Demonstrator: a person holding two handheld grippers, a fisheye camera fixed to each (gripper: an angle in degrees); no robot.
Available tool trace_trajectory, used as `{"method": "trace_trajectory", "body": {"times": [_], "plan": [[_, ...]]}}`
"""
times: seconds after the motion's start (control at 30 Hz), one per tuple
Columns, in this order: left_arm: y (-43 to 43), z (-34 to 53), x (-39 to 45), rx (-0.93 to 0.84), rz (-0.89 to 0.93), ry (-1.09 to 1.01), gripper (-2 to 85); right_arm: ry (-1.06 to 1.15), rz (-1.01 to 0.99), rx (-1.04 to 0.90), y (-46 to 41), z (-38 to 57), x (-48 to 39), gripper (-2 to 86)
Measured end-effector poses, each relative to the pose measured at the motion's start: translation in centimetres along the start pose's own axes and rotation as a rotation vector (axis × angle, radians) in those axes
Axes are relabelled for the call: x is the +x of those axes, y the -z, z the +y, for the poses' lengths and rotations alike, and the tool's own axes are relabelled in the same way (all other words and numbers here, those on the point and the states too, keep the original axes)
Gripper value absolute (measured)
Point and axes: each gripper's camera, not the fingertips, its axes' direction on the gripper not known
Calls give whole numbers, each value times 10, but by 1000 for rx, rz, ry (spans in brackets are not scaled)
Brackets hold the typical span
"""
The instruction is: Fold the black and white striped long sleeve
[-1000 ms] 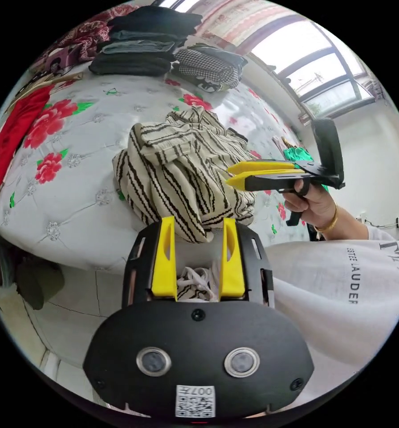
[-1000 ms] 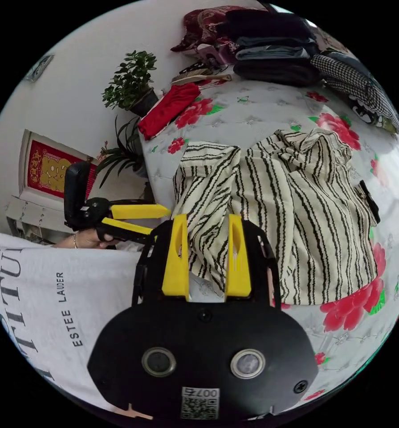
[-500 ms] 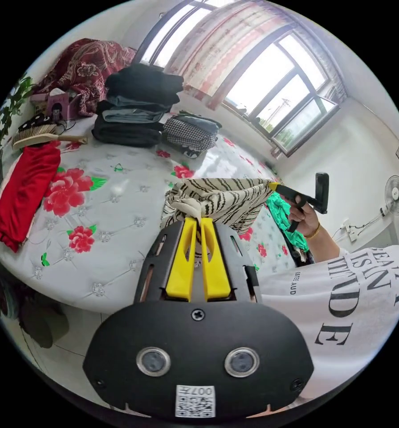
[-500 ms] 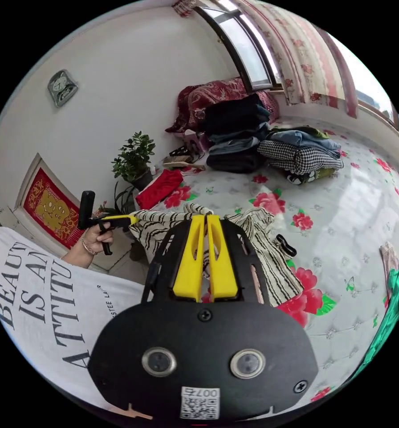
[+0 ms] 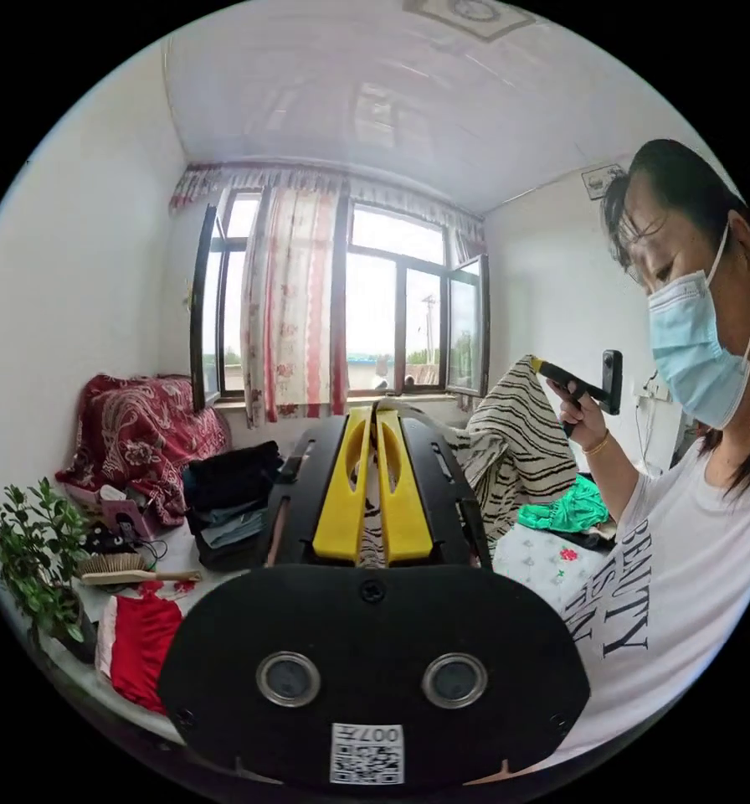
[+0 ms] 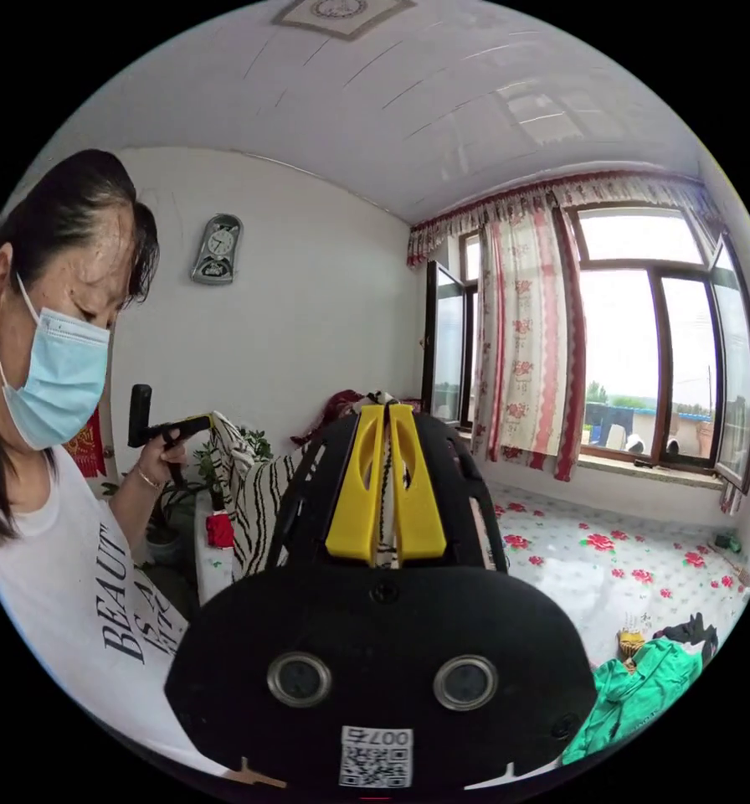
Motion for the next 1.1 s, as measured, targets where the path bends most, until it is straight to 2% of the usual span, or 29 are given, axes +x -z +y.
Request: {"method": "trace_trajectory", "body": {"times": [0.1, 0.2, 0.3, 0.37, 0.4, 0.47, 0.57, 0.7, 0.97, 1.1], "plan": [[18, -23, 15, 125, -51, -57, -10, 12, 97, 33, 24, -10, 16, 1], [-1, -25, 16, 122, -103, -66, -9, -42, 142, -111, 2, 8, 44, 6], [-77, 5, -2, -98, -128, -3, -5, -87, 255, -391, -61, 75, 73, 23], [-154, 68, -24, -365, -109, 122, 6, -220, 270, -672, -106, 158, 98, 41], [-169, 88, -28, -421, -105, 155, 21, -258, 256, -721, -111, 179, 101, 44], [-206, 164, -37, -663, -114, 264, 65, -385, 197, -798, -112, 251, 98, 49], [-205, 233, -36, -787, -177, 327, 77, -474, 189, -921, -109, 322, 83, 53], [-205, 283, -39, -950, -201, 359, 79, -517, 120, -1042, -121, 375, 62, 59], [-292, 316, -39, -1085, -106, 191, 102, -263, -201, -1312, -202, 438, -25, 89], [-343, 348, -49, -1170, -72, 215, 104, -251, -200, -1471, -210, 475, -41, 64]]}}
